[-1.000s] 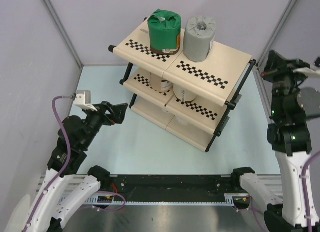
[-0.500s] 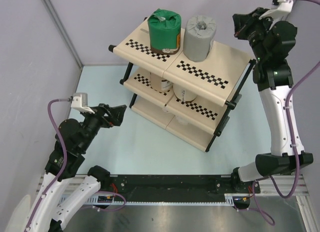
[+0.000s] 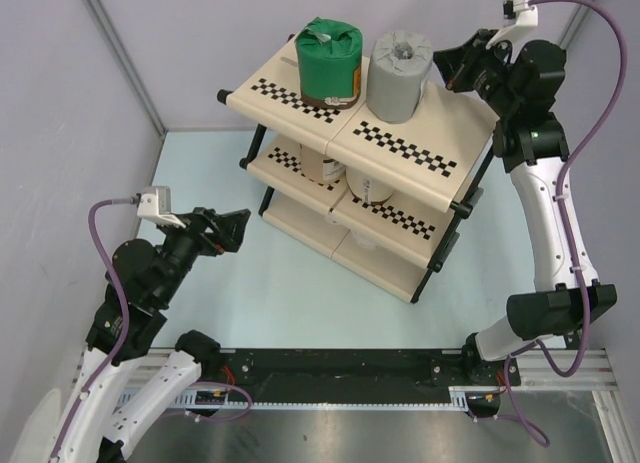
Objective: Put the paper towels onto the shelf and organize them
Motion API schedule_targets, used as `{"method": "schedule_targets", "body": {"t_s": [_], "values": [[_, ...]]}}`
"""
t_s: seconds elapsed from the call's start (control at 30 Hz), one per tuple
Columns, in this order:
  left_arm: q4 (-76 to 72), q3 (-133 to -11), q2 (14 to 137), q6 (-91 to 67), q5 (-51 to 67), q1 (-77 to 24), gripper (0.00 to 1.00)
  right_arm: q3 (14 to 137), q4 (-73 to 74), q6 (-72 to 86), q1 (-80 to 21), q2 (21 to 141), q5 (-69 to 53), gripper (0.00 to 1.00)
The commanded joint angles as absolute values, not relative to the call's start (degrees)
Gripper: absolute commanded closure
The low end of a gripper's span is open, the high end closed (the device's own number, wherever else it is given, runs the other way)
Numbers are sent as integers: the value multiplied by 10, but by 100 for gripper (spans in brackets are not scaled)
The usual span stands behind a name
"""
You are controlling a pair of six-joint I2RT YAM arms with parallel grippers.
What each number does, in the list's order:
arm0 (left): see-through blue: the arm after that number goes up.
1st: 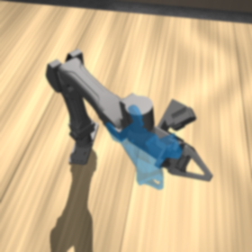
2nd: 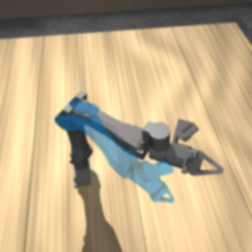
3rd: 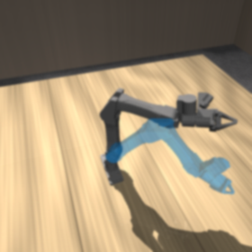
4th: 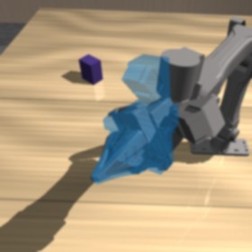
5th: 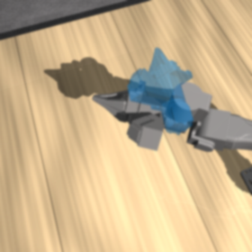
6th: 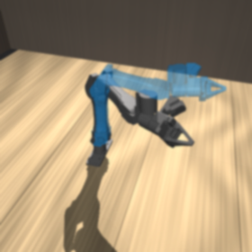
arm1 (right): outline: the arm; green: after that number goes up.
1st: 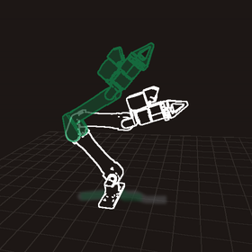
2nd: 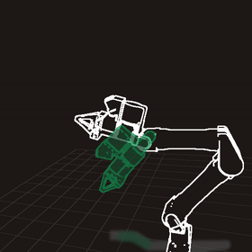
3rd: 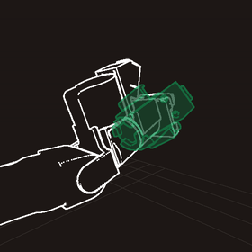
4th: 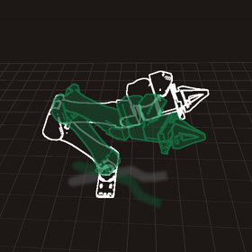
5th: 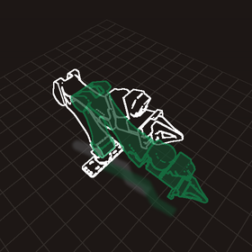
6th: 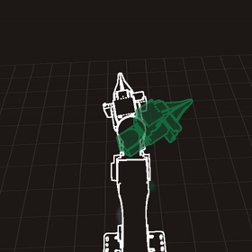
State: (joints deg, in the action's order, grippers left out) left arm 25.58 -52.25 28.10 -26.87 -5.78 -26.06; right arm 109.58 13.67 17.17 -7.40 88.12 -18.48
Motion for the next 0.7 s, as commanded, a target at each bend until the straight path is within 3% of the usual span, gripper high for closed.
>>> {"method": "schedule_targets", "body": {"t_s": [0.0,0.67], "values": [[258,-541,282,-264,-57,-257,1,1063,113,163,-77,853,-251,100],[265,-535,279,-263,-64,-257,1,969,79,137,-174,811,-96,100]]}}
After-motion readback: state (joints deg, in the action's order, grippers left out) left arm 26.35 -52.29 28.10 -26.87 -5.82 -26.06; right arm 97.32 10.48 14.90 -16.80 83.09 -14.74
